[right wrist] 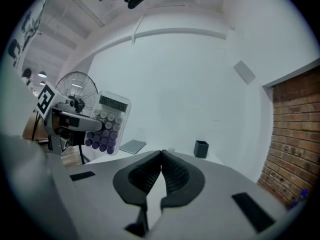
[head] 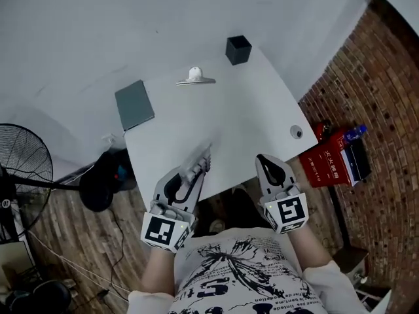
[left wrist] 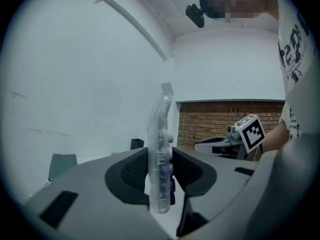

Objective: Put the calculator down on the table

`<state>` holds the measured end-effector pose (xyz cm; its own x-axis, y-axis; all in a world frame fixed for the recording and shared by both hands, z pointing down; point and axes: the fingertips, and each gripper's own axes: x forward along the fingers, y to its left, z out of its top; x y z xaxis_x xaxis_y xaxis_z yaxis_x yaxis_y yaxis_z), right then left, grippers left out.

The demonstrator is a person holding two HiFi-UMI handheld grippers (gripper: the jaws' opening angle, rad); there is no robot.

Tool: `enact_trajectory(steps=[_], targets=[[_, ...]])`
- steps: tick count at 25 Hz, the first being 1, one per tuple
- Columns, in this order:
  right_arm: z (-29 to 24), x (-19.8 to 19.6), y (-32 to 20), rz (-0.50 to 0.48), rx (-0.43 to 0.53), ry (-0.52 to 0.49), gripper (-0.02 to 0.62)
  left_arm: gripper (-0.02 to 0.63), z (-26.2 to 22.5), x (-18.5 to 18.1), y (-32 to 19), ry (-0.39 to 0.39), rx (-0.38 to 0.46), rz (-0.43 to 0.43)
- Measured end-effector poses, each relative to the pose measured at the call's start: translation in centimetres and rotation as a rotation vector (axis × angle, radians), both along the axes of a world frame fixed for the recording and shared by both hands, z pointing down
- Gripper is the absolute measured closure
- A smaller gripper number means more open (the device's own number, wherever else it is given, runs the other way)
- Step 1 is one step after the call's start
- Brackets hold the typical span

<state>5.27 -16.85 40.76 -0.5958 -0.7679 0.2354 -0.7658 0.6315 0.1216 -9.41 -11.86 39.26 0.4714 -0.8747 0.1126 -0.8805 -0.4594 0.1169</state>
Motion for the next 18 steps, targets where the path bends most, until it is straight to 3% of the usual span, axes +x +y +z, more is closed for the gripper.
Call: enact_trajectory(steps=[8, 18], targets=[[0.5, -2.9, -11.4, -0.241, -0.016, -0.006, 0.580, 0.465, 2.0, 0.1, -7.8, 0.005, -0.092, -0.174], [5.9, -2.8, -21.4, -0.356, -0.121, -0.021, 0.580, 0.465, 8.8, 1.8, -16.7, -0.007, -0.231, -0.276]])
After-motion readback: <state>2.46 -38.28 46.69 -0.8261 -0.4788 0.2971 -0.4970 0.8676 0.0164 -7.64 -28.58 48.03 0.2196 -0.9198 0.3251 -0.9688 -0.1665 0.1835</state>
